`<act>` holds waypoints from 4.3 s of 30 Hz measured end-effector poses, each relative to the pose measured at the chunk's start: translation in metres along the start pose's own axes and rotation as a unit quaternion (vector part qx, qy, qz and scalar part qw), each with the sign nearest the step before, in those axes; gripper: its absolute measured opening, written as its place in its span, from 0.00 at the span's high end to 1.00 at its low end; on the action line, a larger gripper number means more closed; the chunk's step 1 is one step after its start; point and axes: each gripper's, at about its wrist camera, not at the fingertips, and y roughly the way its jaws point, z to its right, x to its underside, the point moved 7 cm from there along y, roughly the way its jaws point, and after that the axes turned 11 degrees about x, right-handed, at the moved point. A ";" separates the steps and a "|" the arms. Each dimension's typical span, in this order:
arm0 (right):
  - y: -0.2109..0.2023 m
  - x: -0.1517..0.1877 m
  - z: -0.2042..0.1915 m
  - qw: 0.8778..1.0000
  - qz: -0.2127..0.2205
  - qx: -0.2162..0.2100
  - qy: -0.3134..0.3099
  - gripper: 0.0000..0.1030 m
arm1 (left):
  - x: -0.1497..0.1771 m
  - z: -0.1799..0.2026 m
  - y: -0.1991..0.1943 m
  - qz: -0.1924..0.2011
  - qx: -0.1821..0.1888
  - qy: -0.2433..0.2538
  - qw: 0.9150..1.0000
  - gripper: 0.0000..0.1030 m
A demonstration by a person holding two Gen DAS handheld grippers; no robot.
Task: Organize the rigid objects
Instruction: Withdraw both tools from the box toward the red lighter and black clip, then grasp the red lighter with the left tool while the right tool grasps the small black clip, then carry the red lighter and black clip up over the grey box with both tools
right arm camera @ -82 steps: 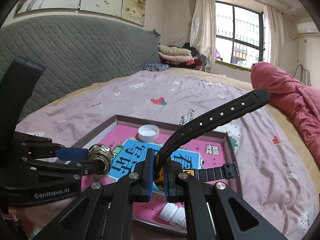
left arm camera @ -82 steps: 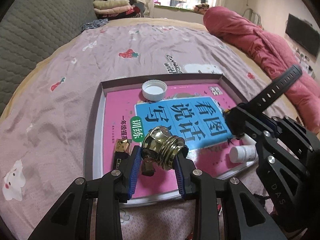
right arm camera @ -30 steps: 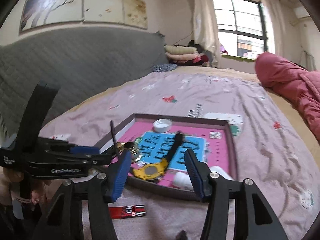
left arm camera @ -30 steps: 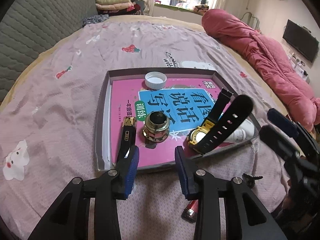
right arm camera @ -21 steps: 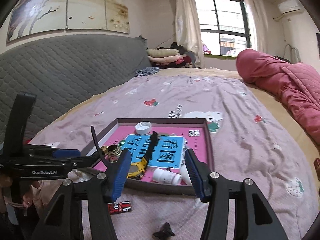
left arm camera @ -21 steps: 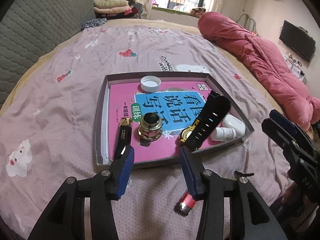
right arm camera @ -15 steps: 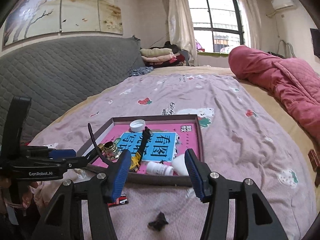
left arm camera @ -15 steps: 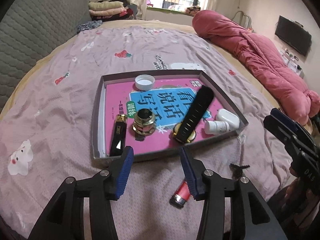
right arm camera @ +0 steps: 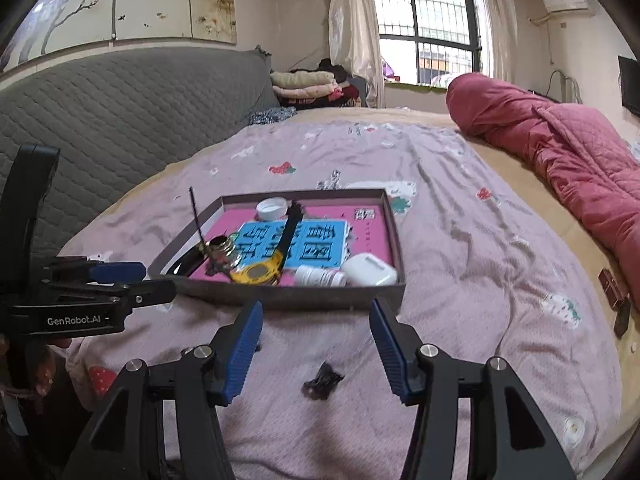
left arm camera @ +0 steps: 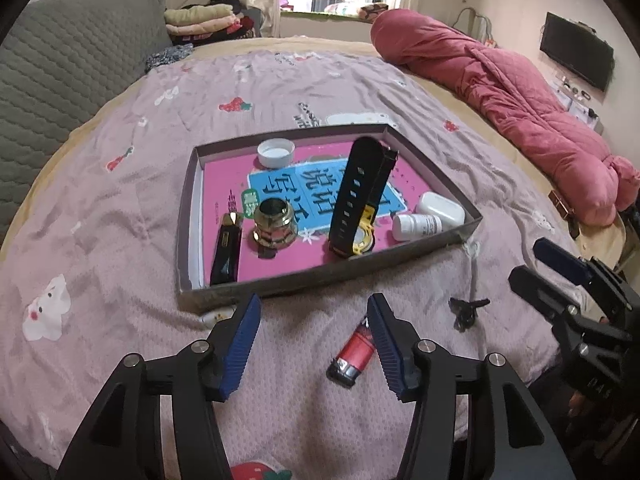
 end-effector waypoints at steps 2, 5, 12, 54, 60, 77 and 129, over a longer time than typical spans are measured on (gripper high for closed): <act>0.001 0.006 -0.005 1.000 -0.010 -0.001 -0.004 0.46 | 0.004 0.002 0.000 -0.003 0.000 0.001 1.000 0.44; 0.003 0.013 -0.011 1.000 -0.021 -0.002 -0.015 0.46 | 0.011 0.004 0.002 -0.011 0.000 0.004 1.000 0.44; 0.017 0.030 -0.012 0.998 -0.060 0.000 -0.024 0.46 | 0.027 0.006 0.017 -0.035 0.004 0.007 0.999 0.44; 0.073 0.051 0.001 0.990 -0.135 -0.031 0.012 0.71 | 0.029 0.022 0.099 -0.070 0.063 0.029 0.995 0.78; 0.064 0.038 0.003 0.993 -0.109 -0.041 0.017 0.71 | 0.024 0.018 0.081 -0.049 0.065 0.017 0.997 0.78; 0.043 -0.002 -0.009 0.998 -0.029 -0.051 0.008 0.71 | -0.009 -0.011 0.009 0.034 0.017 -0.006 0.999 0.78; 0.064 -0.068 -0.032 0.995 0.081 -0.032 -0.050 0.71 | -0.054 -0.066 -0.005 0.084 -0.035 -0.065 0.994 0.78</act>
